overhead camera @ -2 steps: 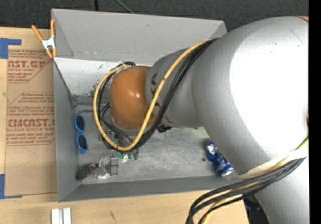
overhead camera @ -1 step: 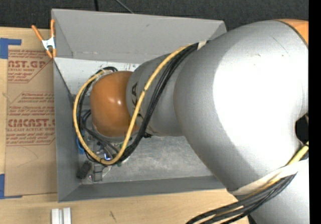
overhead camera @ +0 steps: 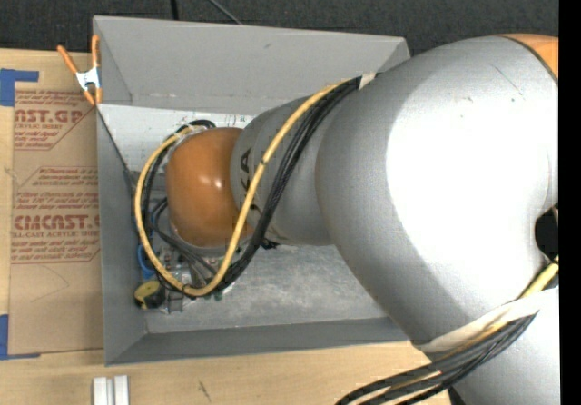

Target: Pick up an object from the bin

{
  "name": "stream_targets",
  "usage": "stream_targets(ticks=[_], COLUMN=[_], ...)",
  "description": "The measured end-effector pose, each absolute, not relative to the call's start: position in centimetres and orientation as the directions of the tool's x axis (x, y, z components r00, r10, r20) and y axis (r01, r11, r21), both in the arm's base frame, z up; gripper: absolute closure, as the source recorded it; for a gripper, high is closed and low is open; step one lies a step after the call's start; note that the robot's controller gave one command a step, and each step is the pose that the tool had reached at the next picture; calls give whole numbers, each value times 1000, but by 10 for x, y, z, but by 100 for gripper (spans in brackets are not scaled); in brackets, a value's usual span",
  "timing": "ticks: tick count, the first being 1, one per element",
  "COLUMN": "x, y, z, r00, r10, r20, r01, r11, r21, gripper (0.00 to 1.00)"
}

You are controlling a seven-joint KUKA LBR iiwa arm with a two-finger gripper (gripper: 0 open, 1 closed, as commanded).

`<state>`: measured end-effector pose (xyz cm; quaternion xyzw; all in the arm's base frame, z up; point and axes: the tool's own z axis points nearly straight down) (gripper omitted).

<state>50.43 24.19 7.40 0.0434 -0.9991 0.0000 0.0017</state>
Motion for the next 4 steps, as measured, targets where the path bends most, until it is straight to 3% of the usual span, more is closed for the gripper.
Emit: stream_targets(ticks=[1, 2, 3, 4], x=[505, 503, 503, 504], y=[226, 228, 229, 217], z=[226, 180, 181, 88], r00=[-998, -996, -996, -988], r10=[-65, 88, 88, 157], r20=[-9, 2, 0, 7], r01=[-65, 88, 88, 157], r11=[998, 996, 996, 988], r21=[4, 0, 1, -3], gripper=[100, 100, 0, 0])
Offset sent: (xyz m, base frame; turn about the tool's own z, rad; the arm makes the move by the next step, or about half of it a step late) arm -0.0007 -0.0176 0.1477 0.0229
